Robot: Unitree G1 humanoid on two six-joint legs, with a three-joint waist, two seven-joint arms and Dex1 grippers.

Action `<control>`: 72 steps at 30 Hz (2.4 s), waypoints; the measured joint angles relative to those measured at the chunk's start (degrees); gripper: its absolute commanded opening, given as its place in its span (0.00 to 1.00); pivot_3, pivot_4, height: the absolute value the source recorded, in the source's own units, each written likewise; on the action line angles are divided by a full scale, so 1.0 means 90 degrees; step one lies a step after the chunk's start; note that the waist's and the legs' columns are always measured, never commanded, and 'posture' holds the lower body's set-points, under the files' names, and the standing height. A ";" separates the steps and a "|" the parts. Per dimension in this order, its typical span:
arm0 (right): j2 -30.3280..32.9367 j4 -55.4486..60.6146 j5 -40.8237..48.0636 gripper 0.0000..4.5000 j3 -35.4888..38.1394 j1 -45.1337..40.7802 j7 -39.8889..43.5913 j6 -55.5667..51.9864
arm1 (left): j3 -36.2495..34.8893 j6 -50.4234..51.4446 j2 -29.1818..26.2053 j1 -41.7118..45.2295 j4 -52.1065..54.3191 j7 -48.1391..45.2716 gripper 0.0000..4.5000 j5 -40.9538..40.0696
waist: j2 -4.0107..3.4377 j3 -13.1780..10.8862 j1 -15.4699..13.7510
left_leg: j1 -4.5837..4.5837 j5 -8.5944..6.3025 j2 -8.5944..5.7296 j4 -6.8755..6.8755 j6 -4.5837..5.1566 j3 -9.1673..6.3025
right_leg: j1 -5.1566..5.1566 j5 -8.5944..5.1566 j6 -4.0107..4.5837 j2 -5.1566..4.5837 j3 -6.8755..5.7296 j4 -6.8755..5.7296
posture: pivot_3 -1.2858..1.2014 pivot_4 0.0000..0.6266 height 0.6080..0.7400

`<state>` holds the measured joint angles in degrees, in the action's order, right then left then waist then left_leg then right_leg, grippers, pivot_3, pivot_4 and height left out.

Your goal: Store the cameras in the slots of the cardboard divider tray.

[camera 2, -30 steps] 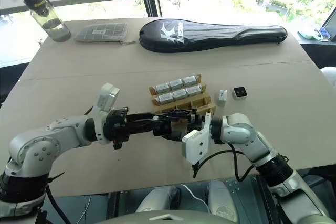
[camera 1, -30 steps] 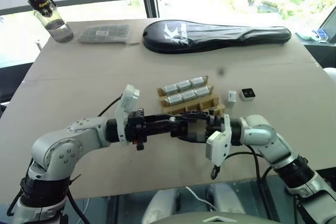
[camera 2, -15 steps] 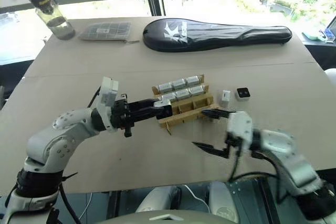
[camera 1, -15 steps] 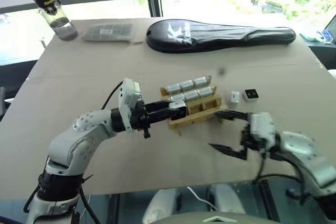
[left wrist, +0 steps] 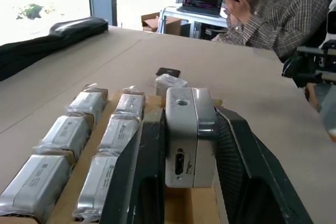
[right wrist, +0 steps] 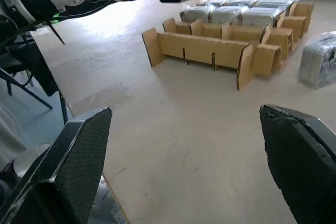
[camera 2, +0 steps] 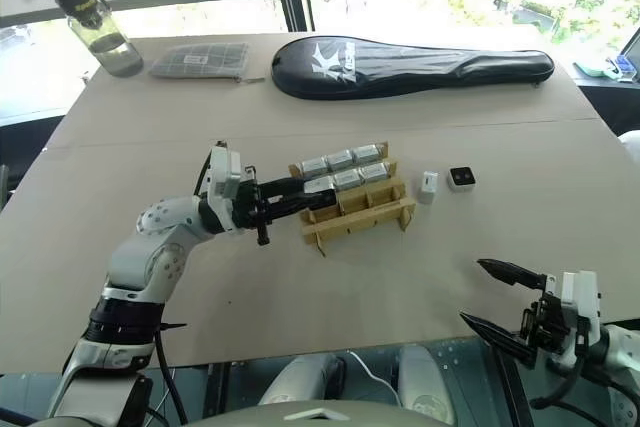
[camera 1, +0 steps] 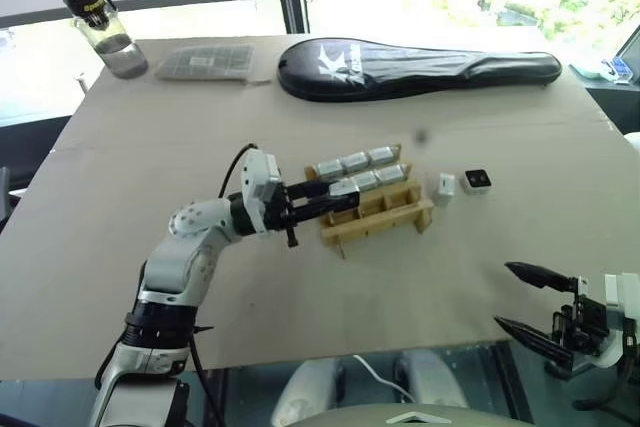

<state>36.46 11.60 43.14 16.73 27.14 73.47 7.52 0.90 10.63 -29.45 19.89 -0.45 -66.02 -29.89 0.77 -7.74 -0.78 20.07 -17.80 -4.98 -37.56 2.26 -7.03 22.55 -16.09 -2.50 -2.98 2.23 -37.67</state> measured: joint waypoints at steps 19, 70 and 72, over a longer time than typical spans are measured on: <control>-0.0231 0.0341 -0.0149 0.99 0.0190 -0.0030 -0.0145 -0.0039 | 0.0215 -0.1107 0.0211 0.0266 -0.1282 -0.0724 0.17 0.0769 | 0.0003 -0.0001 -0.0002 | 0.0001 0.0000 -0.0001 -0.0006 0.0000 -0.0002 | -0.0001 0.0000 0.0000 -0.0001 -0.0002 -0.0002 | 0.52 0.24 1.00; -0.1140 -0.1434 -0.2772 1.00 -0.0326 -0.3837 -0.4896 -0.2350 | -0.1368 0.3264 -0.2565 -0.0236 0.2242 -0.0481 0.80 -0.1820 | -0.0004 0.0000 0.0082 | 0.0001 0.0000 -0.0003 -0.0018 0.0000 0.0004 | 0.0013 0.0000 0.0001 0.0000 0.0003 -0.0020 | 0.52 0.24 1.00; -0.1334 -0.1586 -0.2800 1.00 -0.0427 -0.4120 -0.5116 -0.2526 | -0.1415 0.3265 -0.2673 -0.0248 0.2250 -0.0525 0.80 -0.1823 | -0.0004 0.0000 0.0112 | 0.0001 0.0000 -0.0002 -0.0016 0.0000 0.0003 | 0.0014 0.0000 0.0001 0.0000 0.0002 -0.0020 | 0.52 0.24 1.00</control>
<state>24.46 -2.68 17.94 12.88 -9.94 27.42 -15.21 -11.84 40.02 -53.50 17.66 19.79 -70.75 -46.30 0.73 -7.74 0.23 20.09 -17.80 -5.00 -37.71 2.26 -7.00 22.67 -16.10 -2.49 -2.98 2.25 -37.85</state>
